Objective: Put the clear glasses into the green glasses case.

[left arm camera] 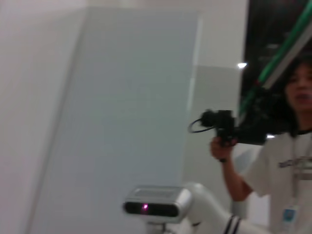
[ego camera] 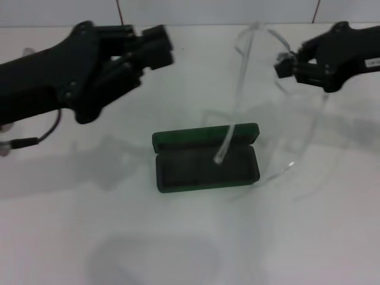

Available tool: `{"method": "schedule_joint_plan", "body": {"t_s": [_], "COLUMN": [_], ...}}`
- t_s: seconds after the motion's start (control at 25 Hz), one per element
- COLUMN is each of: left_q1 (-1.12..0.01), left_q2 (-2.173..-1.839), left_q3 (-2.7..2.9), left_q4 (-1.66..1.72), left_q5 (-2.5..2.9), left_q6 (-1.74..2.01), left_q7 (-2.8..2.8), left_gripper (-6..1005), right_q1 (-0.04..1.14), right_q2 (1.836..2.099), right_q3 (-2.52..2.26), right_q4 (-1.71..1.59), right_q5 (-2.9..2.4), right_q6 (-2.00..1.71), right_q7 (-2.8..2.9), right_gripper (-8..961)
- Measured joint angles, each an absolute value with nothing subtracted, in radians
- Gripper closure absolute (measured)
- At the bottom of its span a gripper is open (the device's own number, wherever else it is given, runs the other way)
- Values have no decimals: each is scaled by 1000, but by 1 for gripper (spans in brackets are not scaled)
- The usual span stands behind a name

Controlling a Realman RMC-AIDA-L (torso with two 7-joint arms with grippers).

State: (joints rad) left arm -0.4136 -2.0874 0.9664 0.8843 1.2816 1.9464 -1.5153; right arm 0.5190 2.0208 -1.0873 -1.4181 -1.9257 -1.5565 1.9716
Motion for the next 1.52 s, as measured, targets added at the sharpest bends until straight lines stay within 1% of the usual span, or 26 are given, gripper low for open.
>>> {"method": "schedule_joint_plan", "body": {"t_s": [0.2,0.44,0.6,0.84,1.52], "left_q1": [-445,-453,-459,-473,-459], "left_q2": [-2091,-2086,-2087,-2087,-2090], "left_q3": [1033,1039,1040,1042,1045], "left_q4": [834,793,777,697,673], "left_q5": [1209,1149,1157,1170,1202], "left_q6": [1943,1942,1940,1898,1824], "left_q7": [-1447,-1420,-1416,-1358,-1294], "left_gripper": [877,874,893,928,932], "right_q1": [534,606,658,684,682], "right_q2": [2021,2020,2024,2026,2025], "right_q3": [-1090,-1103,-1126,-1176,-1181], "right_q4": [-1218,-975,-859,-824,-814], "right_q5": [-1714,-1551,-1476,-1424,-1416], "right_q6": [-1530,-1564,-1574,-1564,-1518], "right_q7": [1791,1640,1568,1538,1536], "right_gripper": [845,845,844,844,843]}}
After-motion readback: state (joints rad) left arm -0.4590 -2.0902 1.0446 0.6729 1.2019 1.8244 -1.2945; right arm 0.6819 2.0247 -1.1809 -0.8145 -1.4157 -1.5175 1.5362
